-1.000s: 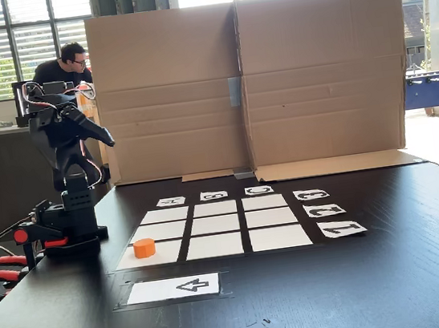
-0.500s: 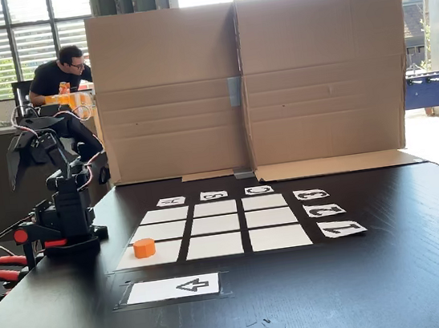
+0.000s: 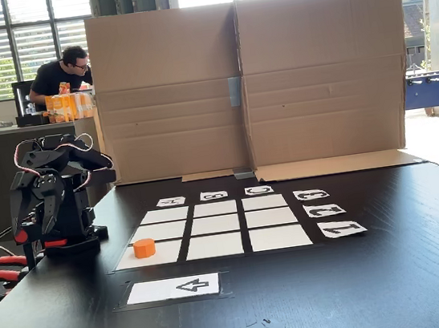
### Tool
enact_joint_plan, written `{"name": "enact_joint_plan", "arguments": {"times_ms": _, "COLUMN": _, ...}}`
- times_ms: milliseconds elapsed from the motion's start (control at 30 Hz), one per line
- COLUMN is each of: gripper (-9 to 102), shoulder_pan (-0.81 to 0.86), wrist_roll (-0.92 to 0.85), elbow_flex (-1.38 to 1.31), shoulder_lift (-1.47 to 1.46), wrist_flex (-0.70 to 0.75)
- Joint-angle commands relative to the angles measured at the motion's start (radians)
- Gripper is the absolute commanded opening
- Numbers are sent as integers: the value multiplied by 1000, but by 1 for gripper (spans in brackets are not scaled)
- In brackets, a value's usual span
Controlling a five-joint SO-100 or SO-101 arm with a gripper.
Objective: Pick up the round, orange token and place it in the grid on square A1.
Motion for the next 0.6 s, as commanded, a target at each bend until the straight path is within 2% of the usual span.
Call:
{"name": "enact_joint_plan", "arguments": {"times_ms": 0, "gripper": 17, "shoulder_pan": 103, "wrist_roll": -3, "elbow_flex": 25, "shoulder_lift": 6, "wrist_flex": -23}}
{"name": "enact_joint_plan", "arguments": {"times_ms": 500, "gripper": 14, "shoulder_pan": 120, "wrist_roll": 29, "elbow_flex": 41, "shoulder_lift": 9, "wrist_flex": -40}}
{"name": "enact_joint_plan", "arguments": {"times_ms": 567, "gripper": 9, "shoulder_pan": 118, "wrist_roll": 21, "elbow_flex": 112, "shoulder_lift": 11, "wrist_flex": -97}}
